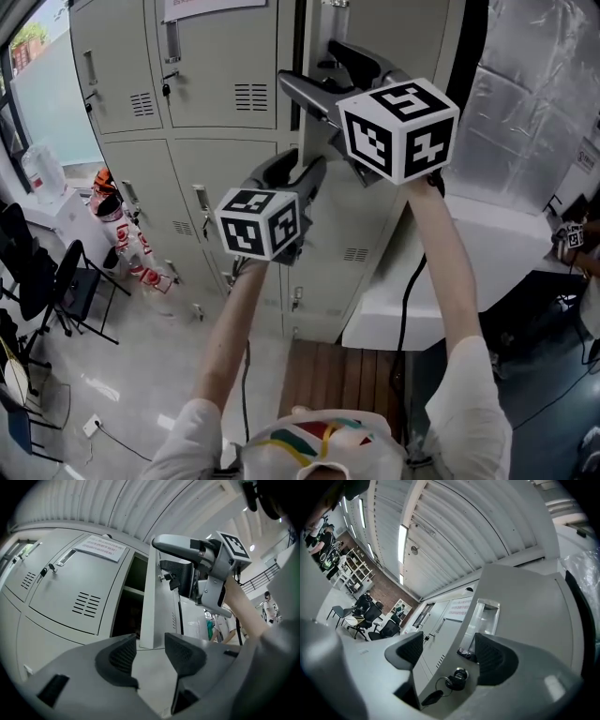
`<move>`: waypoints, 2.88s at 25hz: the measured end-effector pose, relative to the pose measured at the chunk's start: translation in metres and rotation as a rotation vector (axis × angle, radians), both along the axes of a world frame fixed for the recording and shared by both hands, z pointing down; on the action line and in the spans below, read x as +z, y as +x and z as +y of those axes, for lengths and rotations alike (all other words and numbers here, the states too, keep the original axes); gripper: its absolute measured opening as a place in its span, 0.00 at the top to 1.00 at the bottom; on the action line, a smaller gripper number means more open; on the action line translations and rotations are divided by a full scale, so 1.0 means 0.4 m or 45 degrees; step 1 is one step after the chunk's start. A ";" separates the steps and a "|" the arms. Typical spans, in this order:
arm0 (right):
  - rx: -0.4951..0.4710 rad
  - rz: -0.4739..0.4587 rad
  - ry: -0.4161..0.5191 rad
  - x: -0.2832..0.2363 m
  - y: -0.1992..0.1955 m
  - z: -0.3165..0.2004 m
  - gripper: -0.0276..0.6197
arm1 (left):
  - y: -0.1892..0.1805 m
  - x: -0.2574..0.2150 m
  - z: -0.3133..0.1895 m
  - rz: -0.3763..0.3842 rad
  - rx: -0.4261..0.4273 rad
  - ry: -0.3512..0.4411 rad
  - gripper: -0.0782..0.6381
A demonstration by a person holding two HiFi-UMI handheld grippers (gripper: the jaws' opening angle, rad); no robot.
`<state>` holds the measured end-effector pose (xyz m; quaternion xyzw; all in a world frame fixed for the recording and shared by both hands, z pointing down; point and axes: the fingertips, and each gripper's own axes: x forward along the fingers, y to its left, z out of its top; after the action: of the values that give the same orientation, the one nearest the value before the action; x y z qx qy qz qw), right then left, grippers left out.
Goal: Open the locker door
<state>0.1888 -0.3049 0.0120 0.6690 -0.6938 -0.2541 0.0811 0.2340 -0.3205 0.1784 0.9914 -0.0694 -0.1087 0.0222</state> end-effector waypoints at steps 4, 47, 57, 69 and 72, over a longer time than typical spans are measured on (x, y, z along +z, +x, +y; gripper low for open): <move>0.026 0.025 0.034 0.020 0.006 0.044 0.44 | -0.005 0.005 0.021 -0.011 -0.004 0.032 0.68; 0.859 -0.108 0.088 0.525 0.218 0.665 0.82 | 0.083 0.003 0.619 0.018 0.630 0.305 0.72; 1.035 -0.161 0.101 0.546 0.294 0.805 0.82 | 0.189 -0.020 0.714 0.040 0.756 0.303 0.73; 1.081 -0.215 0.085 0.572 0.350 0.855 0.86 | 0.282 -0.032 0.776 0.020 0.831 0.263 0.73; 1.073 -0.231 0.073 0.583 0.358 0.850 0.87 | 0.283 -0.033 0.772 0.031 0.832 0.245 0.73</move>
<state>0.3320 0.0350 0.2452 0.9155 -0.3569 -0.1580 0.0979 0.3471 -0.0118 0.1652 0.9574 0.2630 -0.1136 -0.0369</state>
